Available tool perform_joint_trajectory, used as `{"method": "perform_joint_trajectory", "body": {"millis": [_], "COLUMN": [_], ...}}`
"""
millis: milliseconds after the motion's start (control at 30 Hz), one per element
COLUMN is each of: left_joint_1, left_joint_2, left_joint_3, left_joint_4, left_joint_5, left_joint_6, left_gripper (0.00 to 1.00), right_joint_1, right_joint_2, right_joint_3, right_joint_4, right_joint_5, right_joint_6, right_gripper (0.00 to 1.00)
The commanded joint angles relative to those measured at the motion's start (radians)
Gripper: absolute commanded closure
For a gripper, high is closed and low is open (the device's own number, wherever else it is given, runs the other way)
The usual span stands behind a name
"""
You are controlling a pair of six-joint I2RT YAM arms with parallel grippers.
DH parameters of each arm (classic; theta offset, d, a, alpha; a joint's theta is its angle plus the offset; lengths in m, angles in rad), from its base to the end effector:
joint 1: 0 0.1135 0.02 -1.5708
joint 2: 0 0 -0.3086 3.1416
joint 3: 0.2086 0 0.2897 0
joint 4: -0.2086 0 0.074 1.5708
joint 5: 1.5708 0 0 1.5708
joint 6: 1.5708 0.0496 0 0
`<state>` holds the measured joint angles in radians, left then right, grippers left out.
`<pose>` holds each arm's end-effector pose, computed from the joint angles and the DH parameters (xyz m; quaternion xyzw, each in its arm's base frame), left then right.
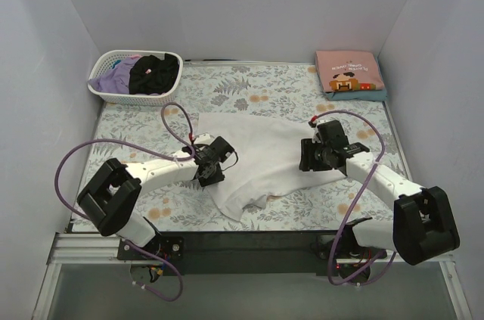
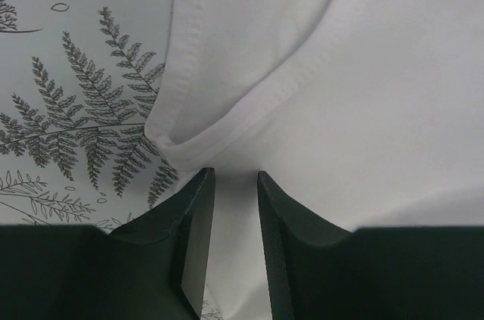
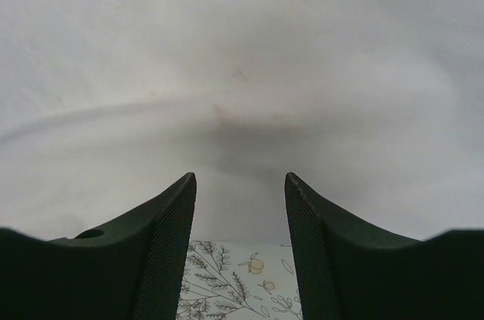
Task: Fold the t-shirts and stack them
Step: Flatten the tshirt out
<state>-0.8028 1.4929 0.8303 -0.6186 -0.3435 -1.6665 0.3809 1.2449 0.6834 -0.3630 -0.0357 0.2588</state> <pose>0.2140 -0.1976 0.1784 -0.4305 0.8751 -0.0784 0.2065 0.2476 0.1011 0.2071 -0.0635 0.9460 0.1159 0.2961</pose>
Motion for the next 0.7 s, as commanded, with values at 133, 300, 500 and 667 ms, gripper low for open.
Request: {"method": "perform_joint_trajectory", "body": {"millis": [133,300,500,667], "left_joint_1": [0.146,0.284,0.358,0.359], "left_joint_2": [0.095,0.206,0.360,0.318], "left_joint_3": [0.006,0.095,0.321,0.414], "left_joint_4": [-0.015,0.005,0.051,0.088], "left_joint_5": [-0.048,-0.066,-0.107,-0.123], "left_joint_6": [0.002,0.080,0.221,0.295], "left_gripper": [0.72,0.72,0.68,0.57], "right_joint_1": [-0.069,-0.105,-0.125,-0.126], "right_joint_2": [0.046,0.166,0.407,0.432], "right_joint_3": [-0.047,0.019,0.249,0.372], "right_joint_4": [0.133,0.183,0.190,0.156], "right_joint_5": [-0.039,-0.058,-0.061,-0.128], "right_joint_6": [-0.001,-0.012,-0.043,-0.029], "right_gripper": [0.43,0.42,0.43,0.44]}}
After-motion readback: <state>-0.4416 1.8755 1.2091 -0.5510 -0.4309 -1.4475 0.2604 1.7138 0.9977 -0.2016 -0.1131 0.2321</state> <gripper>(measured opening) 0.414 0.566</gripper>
